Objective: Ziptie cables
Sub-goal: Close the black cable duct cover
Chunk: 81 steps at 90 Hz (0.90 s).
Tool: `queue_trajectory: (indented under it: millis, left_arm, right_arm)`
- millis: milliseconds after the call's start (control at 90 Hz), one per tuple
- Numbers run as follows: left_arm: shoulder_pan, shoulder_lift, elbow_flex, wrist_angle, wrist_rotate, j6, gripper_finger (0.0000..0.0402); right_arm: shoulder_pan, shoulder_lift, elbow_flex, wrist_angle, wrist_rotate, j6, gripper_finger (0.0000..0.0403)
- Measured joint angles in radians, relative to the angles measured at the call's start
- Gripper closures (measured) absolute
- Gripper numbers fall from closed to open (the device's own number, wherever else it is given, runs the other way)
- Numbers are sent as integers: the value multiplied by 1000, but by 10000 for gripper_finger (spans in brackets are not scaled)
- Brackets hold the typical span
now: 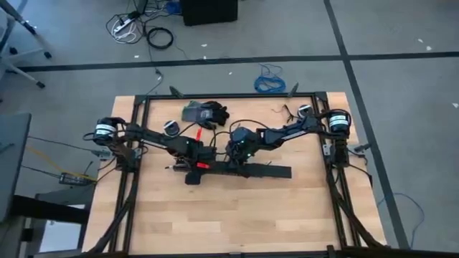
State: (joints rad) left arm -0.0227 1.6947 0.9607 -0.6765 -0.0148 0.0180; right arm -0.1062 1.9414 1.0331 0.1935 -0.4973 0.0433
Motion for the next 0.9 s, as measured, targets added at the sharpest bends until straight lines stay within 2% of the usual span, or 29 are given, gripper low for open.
queue_trajectory:
  millis: [144,222,500,700,900]
  left_arm:
    - [0,-2,0,1,-1,2,185]
    - [0,-3,0,0,-1,2,195]
    - [0,-2,-1,6,-3,-3,165]
    - [0,-1,-2,7,-3,-2,167]
    - [0,0,-2,10,-2,-2,168]
  right_arm:
    - [0,-4,0,-1,0,-1,403]
    - [0,-4,-2,13,-4,-1,403]
    - [10,-74,-7,5,-2,-22,403]
    - [29,-130,-3,-153,47,-29,403]
    - [41,-127,-3,-190,78,-25,403]
